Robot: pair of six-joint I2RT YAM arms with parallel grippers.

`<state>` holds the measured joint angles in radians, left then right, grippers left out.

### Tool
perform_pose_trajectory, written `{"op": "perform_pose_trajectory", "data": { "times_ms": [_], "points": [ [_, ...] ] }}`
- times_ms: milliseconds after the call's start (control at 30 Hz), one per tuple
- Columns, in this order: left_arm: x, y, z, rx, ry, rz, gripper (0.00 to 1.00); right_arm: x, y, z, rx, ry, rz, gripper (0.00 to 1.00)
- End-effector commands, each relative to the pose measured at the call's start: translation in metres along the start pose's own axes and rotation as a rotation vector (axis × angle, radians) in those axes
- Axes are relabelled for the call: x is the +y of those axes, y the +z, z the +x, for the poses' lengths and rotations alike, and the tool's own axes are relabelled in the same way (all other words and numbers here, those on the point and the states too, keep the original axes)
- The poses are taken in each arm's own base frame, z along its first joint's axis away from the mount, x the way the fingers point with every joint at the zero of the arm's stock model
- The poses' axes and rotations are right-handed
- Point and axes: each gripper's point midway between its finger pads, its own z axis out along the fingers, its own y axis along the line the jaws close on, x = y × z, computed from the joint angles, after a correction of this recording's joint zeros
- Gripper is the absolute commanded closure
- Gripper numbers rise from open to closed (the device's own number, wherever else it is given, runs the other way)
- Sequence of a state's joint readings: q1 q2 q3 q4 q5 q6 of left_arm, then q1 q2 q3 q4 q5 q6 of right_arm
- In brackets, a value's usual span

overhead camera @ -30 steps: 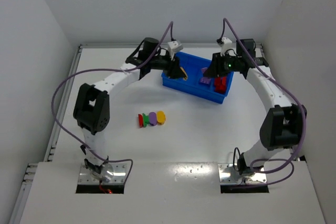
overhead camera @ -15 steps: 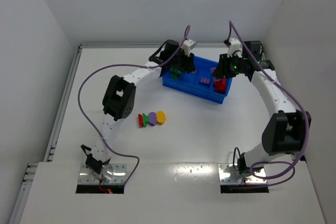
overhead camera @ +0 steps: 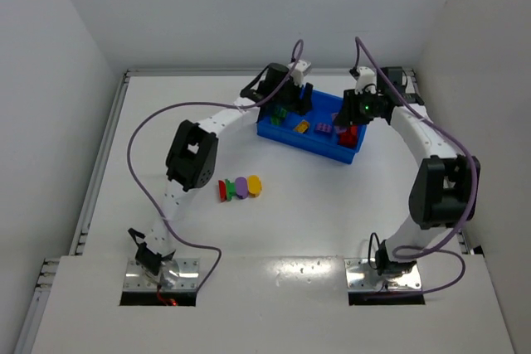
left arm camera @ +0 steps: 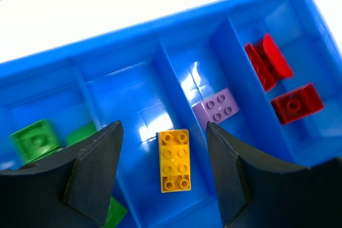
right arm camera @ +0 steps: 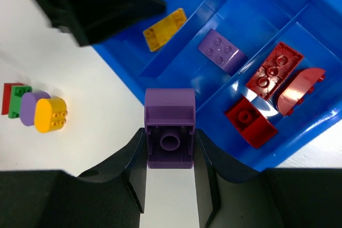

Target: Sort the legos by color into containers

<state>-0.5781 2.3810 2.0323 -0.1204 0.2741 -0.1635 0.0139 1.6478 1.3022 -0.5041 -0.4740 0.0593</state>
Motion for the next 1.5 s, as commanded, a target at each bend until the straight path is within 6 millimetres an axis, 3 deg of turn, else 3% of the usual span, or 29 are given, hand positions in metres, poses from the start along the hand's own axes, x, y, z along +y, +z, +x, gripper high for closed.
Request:
{"op": "perform_pose_trajectory", "data": {
  "times_ms": [0, 33, 67, 100, 133, 167, 200, 267, 300, 333, 433, 467, 533, 633, 767, 833, 967, 1000, 1033, 1100, 1233, 1267, 1333, 1433, 1467],
  "points": [
    [-0.007, -0.075, -0.135, -0.285, -0.040, -0.087, 0.30, -0.005, 0.011, -0.025, -0.054, -0.037, 0.009, 0.95],
    [-0.004, -0.088, -0.146, -0.307, -0.044, -0.129, 0.30, -0.009, 0.014, -0.028, -0.059, -0.029, 0.020, 0.95],
    [-0.010, -0.100, -0.156, -0.318, -0.040, -0.117, 0.22, -0.009, 0.019, -0.037, -0.071, -0.043, 0.025, 0.95],
    [-0.005, -0.125, -0.171, -0.344, -0.038, -0.115, 0.05, -0.016, 0.030, -0.032, -0.049, -0.016, 0.033, 0.95],
    [-0.005, -0.136, -0.176, -0.353, -0.035, -0.102, 0.00, -0.018, 0.035, -0.034, -0.046, -0.005, 0.032, 0.95],
    [-0.006, -0.140, -0.160, -0.310, -0.040, -0.059, 0.00, -0.018, 0.039, -0.045, -0.059, -0.019, 0.039, 0.95],
    [-0.002, -0.162, -0.169, -0.331, -0.037, -0.049, 0.00, -0.025, 0.050, -0.043, -0.047, 0.001, 0.050, 0.95],
    [-0.003, -0.175, -0.158, -0.304, -0.029, 0.010, 0.00, -0.028, 0.059, -0.057, -0.060, -0.001, 0.059, 0.95],
    [0.010, -0.177, -0.139, -0.259, -0.022, 0.002, 0.00, -0.030, 0.065, -0.059, -0.058, 0.011, 0.080, 0.95],
    [0.010, -0.189, -0.138, -0.255, -0.026, 0.005, 0.00, -0.029, 0.069, -0.067, -0.069, 0.000, 0.087, 0.95],
    [0.039, -0.202, -0.112, -0.196, -0.064, -0.111, 0.00, -0.040, 0.087, -0.069, -0.056, 0.014, 0.151, 0.94],
    [0.047, -0.218, -0.118, -0.223, -0.064, -0.190, 0.00, -0.048, 0.091, -0.065, -0.045, 0.020, 0.183, 0.92],
    [0.066, -0.230, -0.107, -0.208, -0.057, -0.233, 0.00, -0.046, 0.100, -0.063, -0.027, 0.012, 0.193, 0.87],
    [0.073, -0.249, -0.103, -0.174, 0.051, -0.284, 0.00, -0.051, 0.105, -0.053, 0.005, 0.015, 0.235, 0.80],
    [0.078, -0.268, -0.093, -0.151, 0.092, -0.312, 0.00, -0.054, 0.109, -0.033, 0.048, 0.020, 0.267, 0.80],
    [0.084, -0.270, -0.079, -0.127, 0.077, -0.338, 0.00, -0.052, 0.108, -0.024, 0.068, 0.018, 0.281, 0.78],
    [0.079, -0.281, -0.060, -0.082, 0.116, -0.269, 0.00, -0.046, 0.106, -0.022, 0.066, 0.010, 0.275, 0.36],
    [0.071, -0.279, -0.046, -0.055, 0.113, -0.221, 0.00, -0.046, 0.102, -0.026, 0.055, -0.002, 0.284, 0.32],
    [0.075, -0.284, -0.041, -0.052, 0.114, -0.218, 0.00, -0.047, 0.103, -0.024, 0.055, -0.003, 0.284, 0.28],
    [0.060, -0.292, -0.032, -0.044, 0.123, -0.148, 0.00, -0.043, 0.095, -0.034, 0.028, -0.010, 0.283, 0.27],
    [0.035, -0.305, 0.016, 0.076, 0.193, -0.008, 0.00, -0.026, 0.075, -0.050, -0.020, -0.046, 0.234, 0.26],
    [0.027, -0.307, 0.026, 0.112, 0.284, 0.025, 0.00, -0.020, 0.070, -0.052, -0.029, -0.070, 0.209, 0.26],
    [0.012, -0.317, 0.062, 0.225, 0.332, 0.080, 0.00, 0.002, 0.050, -0.065, -0.089, -0.103, 0.117, 0.26],
    [0.007, -0.332, 0.110, 0.346, 0.421, 0.122, 0.02, 0.058, 0.025, -0.065, -0.118, -0.213, -0.153, 0.26],
    [0.006, -0.335, 0.119, 0.362, 0.463, 0.140, 0.02, 0.066, 0.021, -0.057, -0.108, -0.289, -0.212, 0.26]
  ]
}}
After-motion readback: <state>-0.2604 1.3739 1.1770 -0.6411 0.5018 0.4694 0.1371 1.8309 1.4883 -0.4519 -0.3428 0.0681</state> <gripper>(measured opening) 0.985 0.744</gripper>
